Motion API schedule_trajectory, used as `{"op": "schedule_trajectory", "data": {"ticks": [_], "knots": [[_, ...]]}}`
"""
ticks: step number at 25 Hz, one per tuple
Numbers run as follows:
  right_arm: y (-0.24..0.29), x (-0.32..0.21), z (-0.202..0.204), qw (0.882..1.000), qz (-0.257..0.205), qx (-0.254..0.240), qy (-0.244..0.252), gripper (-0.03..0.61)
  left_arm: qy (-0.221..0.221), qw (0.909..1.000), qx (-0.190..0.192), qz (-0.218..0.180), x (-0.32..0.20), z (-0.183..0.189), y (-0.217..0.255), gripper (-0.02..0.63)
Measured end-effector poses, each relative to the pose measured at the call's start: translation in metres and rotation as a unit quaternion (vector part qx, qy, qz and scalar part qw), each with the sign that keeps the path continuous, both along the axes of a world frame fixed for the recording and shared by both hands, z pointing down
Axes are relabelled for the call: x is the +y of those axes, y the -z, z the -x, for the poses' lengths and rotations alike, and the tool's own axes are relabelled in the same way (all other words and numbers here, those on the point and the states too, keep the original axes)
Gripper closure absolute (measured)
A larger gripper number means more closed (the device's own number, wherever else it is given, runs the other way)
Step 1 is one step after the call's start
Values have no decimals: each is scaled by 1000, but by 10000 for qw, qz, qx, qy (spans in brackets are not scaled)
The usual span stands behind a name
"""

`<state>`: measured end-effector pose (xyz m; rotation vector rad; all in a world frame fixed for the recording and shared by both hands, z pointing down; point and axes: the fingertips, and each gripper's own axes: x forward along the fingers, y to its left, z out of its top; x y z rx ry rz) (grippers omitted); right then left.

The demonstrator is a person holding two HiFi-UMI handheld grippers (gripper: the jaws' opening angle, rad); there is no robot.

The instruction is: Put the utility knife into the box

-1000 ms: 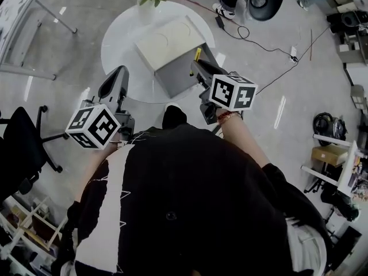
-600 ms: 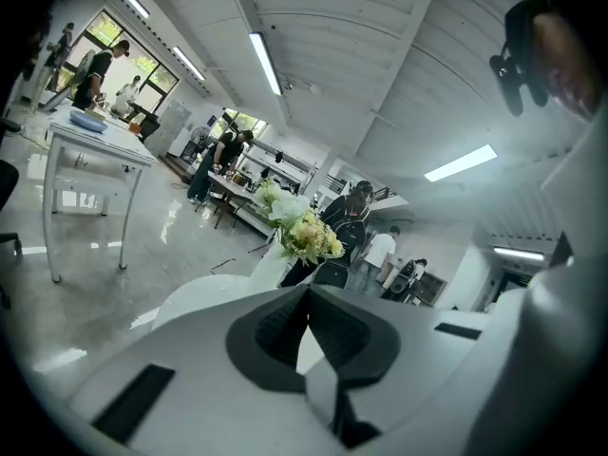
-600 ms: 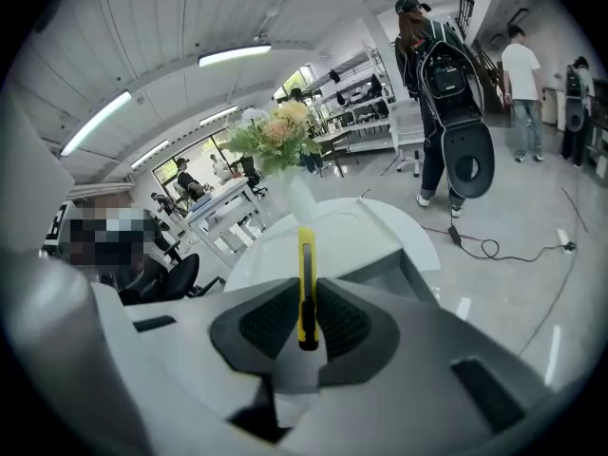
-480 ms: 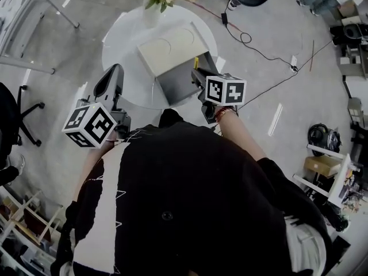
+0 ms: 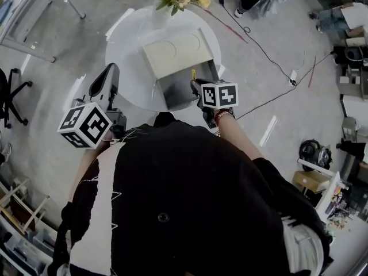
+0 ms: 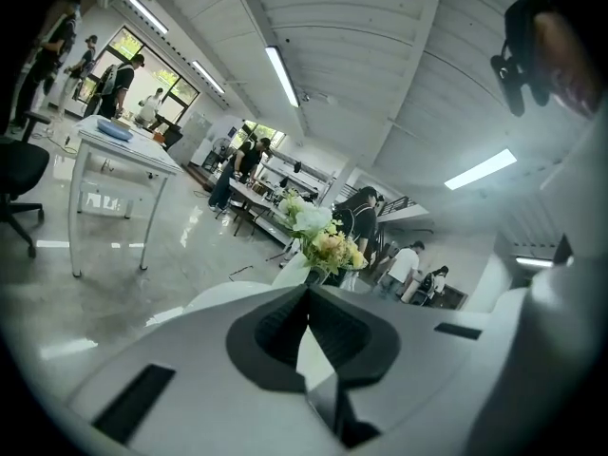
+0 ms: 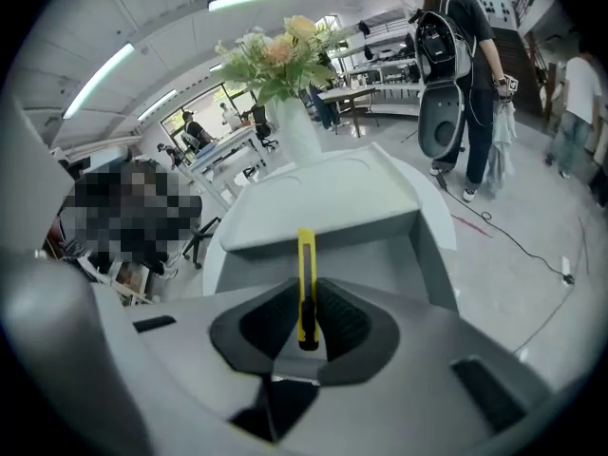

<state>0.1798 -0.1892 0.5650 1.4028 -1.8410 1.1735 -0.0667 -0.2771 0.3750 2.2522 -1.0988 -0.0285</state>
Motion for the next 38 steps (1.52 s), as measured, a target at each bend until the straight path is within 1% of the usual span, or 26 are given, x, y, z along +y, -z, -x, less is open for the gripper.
{"op": "schedule_trajectory", "data": {"ticks": [3,7,12,16,20,22,28,38], "knots": [[-10,3,1,9989,190,152,400,517,132,9999,1,39,-1,6,-2,601],[-22,6,2,9937,348,433,976,517,232,9997,-28,53,-2,10,-5,601],[-31,8,2,9860,506,650,1449,517,333,9994,-65,53,-2,13,-5,601],[-36,7,5,9775,596,822,1849,517,420,9991,-67,65,-2,16,-7,601],[-43,10,6,9670,782,1024,2199,517,501,9987,-67,76,0,21,-7,601],[-44,8,5,9645,819,1071,2269,517,533,9985,-60,76,0,23,-7,601],[-52,3,5,9626,922,1103,2297,517,598,9981,-54,122,-2,27,-13,601],[-56,5,4,9602,1170,1177,2248,517,686,9975,-55,163,0,34,-14,601]]}}
